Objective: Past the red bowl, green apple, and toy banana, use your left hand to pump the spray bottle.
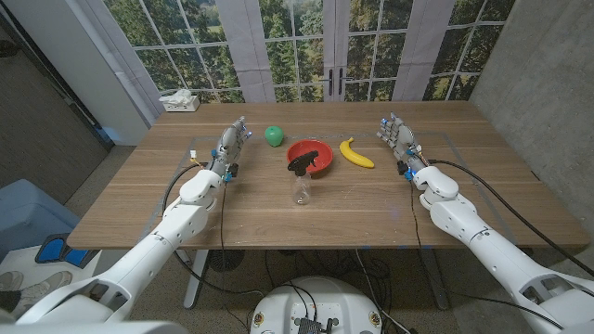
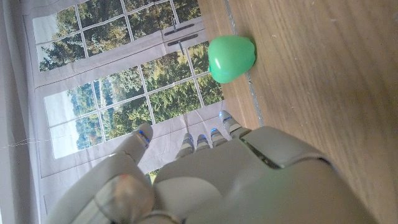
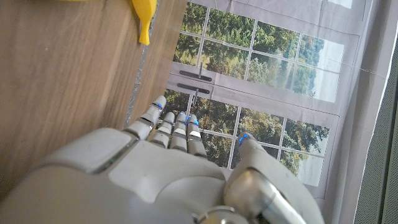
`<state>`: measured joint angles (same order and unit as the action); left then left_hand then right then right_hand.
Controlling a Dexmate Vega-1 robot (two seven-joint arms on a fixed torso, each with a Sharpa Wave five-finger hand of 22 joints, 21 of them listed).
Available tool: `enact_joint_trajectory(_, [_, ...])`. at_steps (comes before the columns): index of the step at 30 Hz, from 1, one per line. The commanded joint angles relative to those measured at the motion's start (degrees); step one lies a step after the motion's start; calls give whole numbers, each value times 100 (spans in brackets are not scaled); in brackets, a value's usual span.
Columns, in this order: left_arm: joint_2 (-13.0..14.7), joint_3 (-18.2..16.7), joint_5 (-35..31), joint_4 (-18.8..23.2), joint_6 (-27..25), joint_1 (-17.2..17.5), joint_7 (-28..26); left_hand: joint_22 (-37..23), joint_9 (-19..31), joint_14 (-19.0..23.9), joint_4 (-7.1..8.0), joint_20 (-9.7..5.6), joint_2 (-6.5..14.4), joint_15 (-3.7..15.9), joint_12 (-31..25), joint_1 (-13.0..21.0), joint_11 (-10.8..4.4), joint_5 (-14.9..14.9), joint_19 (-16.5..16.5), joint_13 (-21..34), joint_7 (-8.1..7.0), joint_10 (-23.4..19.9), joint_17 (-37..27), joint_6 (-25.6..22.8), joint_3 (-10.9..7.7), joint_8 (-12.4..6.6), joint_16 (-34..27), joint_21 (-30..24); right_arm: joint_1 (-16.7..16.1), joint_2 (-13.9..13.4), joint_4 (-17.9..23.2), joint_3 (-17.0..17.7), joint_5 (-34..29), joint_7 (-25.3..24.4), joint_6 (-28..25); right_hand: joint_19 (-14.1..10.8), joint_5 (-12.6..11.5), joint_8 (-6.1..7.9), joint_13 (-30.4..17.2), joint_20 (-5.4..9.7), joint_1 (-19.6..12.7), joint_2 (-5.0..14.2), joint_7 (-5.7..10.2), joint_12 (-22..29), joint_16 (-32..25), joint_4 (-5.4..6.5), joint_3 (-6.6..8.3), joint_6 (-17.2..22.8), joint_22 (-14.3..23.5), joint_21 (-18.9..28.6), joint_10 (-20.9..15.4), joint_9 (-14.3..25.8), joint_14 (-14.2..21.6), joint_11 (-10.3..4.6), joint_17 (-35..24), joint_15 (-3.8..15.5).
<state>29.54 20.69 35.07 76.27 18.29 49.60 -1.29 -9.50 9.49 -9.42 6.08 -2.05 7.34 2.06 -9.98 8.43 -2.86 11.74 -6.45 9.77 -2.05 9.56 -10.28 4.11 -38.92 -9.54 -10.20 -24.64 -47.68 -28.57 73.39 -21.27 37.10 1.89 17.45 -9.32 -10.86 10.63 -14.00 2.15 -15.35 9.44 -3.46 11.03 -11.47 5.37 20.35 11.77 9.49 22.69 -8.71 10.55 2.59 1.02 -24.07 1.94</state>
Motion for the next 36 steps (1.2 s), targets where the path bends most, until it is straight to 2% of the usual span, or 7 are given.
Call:
enact_joint_trajectory(1, [148,-122,-327,409,219,352,-510,-9,19,-59,-1,-406,279,222,-44,39,-12,29,-45,24,-7,104,-20,53,-39,-36,-29,-14,-81,7,29,-4,-48,-89,57,-69,-34,44,-18,15,-86,29,-8,31,-31,-12,31,55,23,22,-47,6,37,-4,-20,64])
enact_joint_trajectory(11, [228,-140,-420,559,282,514,-554,-8,18,-54,-10,-408,267,231,-53,26,-18,40,-20,23,-22,104,-6,55,-47,-45,-30,13,-143,56,51,-4,-59,-201,73,-77,-32,45,5,6,-78,27,-12,31,-36,-28,47,57,23,-10,-44,5,38,1,6,39])
enact_joint_trajectory(22, [232,-185,-582,892,446,852,-797,-7,18,-15,-86,-388,213,235,-74,40,-1,45,37,23,-39,61,27,45,-47,-58,-29,40,-287,11,212,14,-124,-357,85,-88,-28,48,29,-6,-101,13,-26,35,-41,-84,62,64,23,-45,-52,4,37,12,37,29])
enact_joint_trajectory(36, [296,-265,-838,1239,561,1240,-1078,-8,18,-2,-149,-384,225,232,-74,60,-7,51,78,22,-40,61,43,36,-58,-65,-23,73,-297,0,262,-5,-130,-369,29,-97,-22,49,52,-9,-103,24,-39,39,-54,-116,74,68,24,-82,-61,3,37,19,57,13])
